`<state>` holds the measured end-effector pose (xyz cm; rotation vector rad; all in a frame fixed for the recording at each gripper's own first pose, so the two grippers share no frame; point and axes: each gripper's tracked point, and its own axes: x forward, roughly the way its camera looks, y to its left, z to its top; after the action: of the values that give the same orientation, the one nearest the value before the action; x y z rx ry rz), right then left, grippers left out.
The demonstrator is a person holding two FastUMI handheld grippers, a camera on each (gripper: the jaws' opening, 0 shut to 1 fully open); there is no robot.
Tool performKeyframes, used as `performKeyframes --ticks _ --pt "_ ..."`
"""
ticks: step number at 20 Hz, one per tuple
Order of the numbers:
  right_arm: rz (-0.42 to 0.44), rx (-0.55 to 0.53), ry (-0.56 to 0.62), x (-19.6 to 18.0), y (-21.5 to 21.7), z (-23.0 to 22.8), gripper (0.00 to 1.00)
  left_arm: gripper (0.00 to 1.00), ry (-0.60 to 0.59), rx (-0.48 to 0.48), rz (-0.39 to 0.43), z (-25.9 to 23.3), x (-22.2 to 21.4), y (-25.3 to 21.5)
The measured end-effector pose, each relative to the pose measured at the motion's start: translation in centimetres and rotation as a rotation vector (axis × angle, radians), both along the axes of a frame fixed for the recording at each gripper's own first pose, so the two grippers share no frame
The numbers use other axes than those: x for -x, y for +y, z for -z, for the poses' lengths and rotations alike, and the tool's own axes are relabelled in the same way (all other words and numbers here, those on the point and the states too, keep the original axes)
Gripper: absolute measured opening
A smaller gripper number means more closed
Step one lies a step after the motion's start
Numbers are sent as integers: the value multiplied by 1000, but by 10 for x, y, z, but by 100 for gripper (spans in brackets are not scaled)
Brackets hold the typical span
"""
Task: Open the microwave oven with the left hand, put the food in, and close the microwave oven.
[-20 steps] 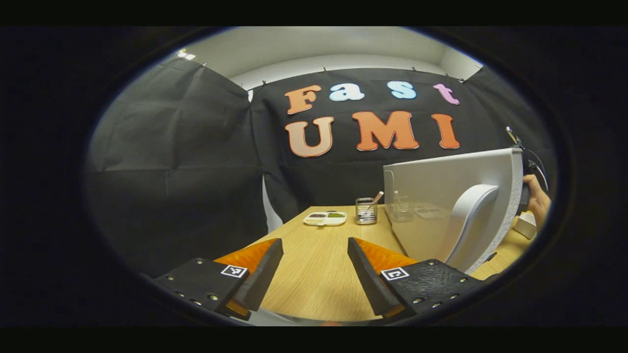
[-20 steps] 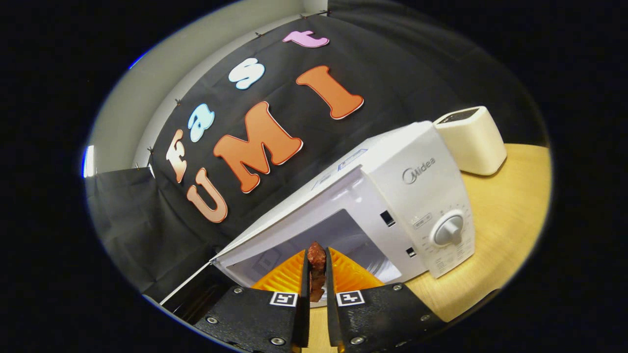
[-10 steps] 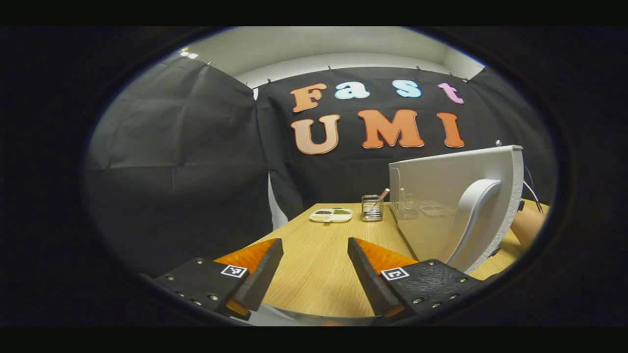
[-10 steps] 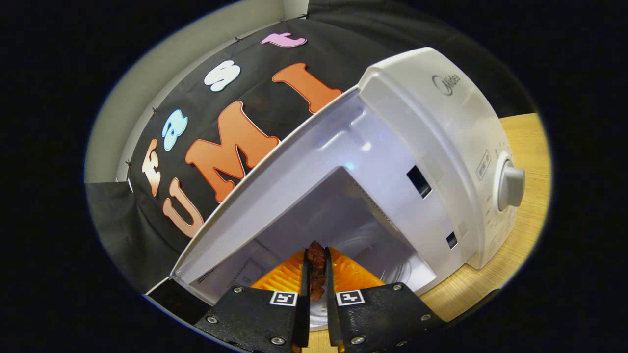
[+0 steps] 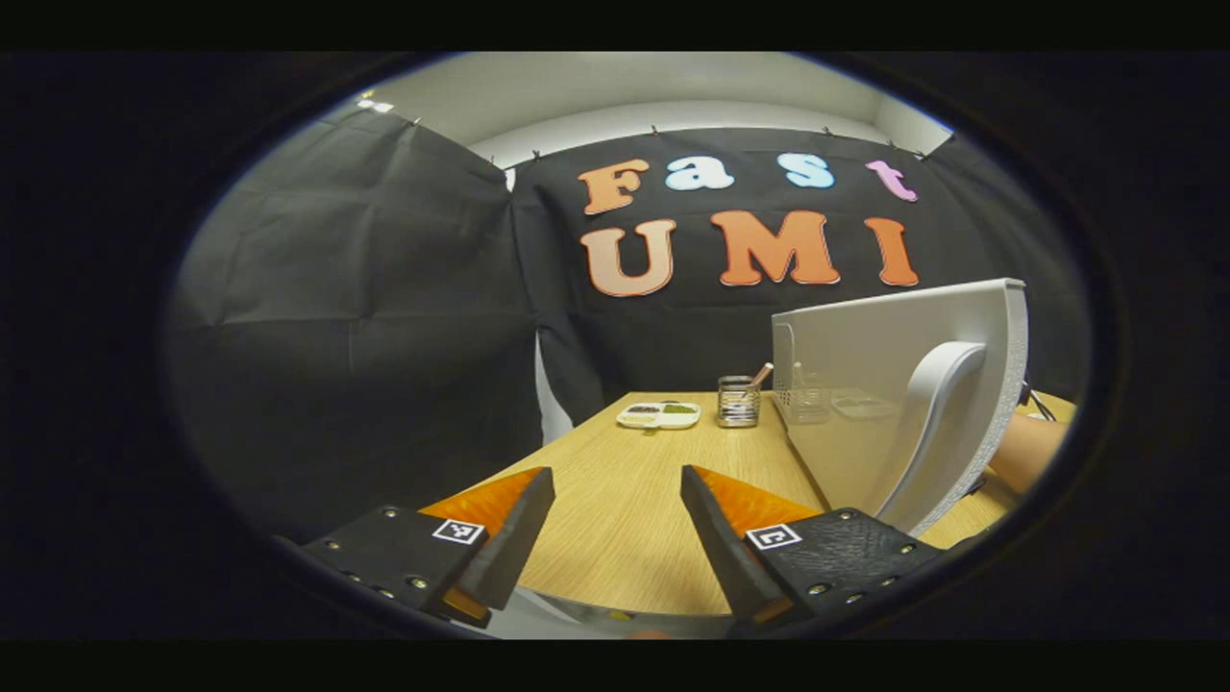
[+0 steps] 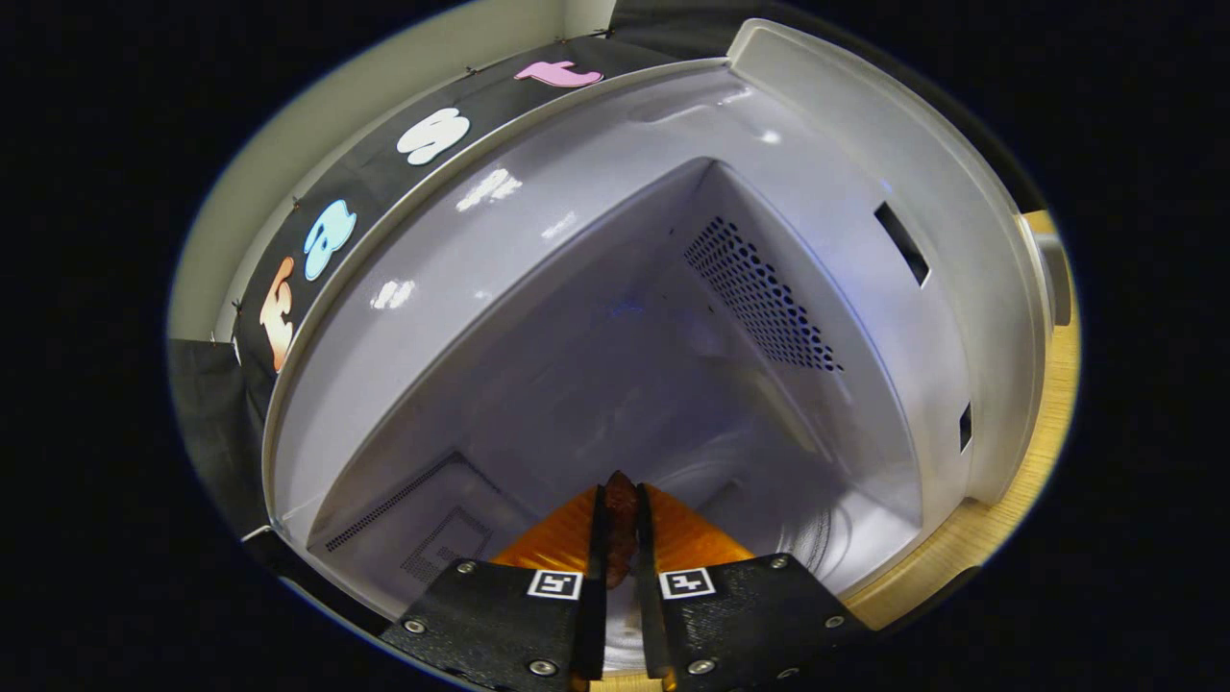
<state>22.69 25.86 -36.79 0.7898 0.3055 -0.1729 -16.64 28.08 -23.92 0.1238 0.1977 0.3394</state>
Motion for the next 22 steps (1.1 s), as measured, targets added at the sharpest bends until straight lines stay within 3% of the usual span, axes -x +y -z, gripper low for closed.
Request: performKeyframes --ticks 4,7,8,9,15,18,22 --pt "-13 82 79 2 -8 22 24 83 -4 6 12 -1 0 -6" --pt "-20 188 115 5 -23 27 41 83 -10 -5 11 -4 -3 -6" --pt "-27 207 103 5 -25 24 35 83 -12 -9 13 -6 -4 -7" --pt "-29 222 94 5 -27 19 53 83 -16 -11 18 -7 -5 -10" --pt "-127 268 83 24 -14 8 75 83 -16 -3 62 -9 -19 -31" --pt "-199 331 51 50 -3 -6 81 83 -15 -1 86 -8 -25 -41" --pt "-306 301 -9 97 19 -33 83 83 -14 -6 104 -7 -30 -58"
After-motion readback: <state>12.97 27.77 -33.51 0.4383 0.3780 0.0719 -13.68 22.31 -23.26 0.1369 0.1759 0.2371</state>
